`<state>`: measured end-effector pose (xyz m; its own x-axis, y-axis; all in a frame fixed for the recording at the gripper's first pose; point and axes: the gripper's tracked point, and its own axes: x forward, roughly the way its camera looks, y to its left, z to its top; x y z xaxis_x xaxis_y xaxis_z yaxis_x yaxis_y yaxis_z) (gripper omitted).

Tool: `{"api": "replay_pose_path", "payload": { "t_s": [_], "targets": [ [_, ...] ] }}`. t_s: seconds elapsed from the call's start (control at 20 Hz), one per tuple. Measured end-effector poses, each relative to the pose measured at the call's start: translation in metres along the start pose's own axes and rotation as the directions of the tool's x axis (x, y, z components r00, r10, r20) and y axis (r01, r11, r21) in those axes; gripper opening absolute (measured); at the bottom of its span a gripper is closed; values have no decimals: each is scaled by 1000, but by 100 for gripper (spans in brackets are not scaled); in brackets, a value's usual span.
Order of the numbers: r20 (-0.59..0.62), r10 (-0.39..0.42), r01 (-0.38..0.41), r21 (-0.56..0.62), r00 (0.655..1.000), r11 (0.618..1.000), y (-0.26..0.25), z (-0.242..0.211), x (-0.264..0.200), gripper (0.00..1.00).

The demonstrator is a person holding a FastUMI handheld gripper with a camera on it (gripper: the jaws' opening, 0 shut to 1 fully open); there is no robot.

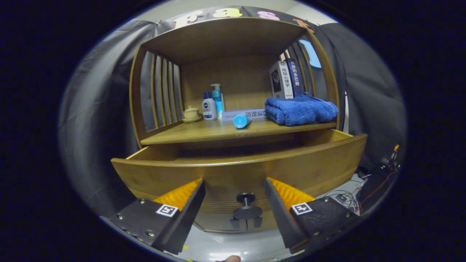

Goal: Pull open the drawer, take out the items inside it, and place them on the countertop above the cabinet.

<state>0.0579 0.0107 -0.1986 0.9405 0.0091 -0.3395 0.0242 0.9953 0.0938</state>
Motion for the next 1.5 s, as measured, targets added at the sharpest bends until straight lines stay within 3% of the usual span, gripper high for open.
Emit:
{"api": "replay_pose_path", "payload": {
  "t_s": [1.5],
  "targets": [
    [-13, 37, -36, 56, 999, 998, -3, 4, 0, 97]
  ]
}}
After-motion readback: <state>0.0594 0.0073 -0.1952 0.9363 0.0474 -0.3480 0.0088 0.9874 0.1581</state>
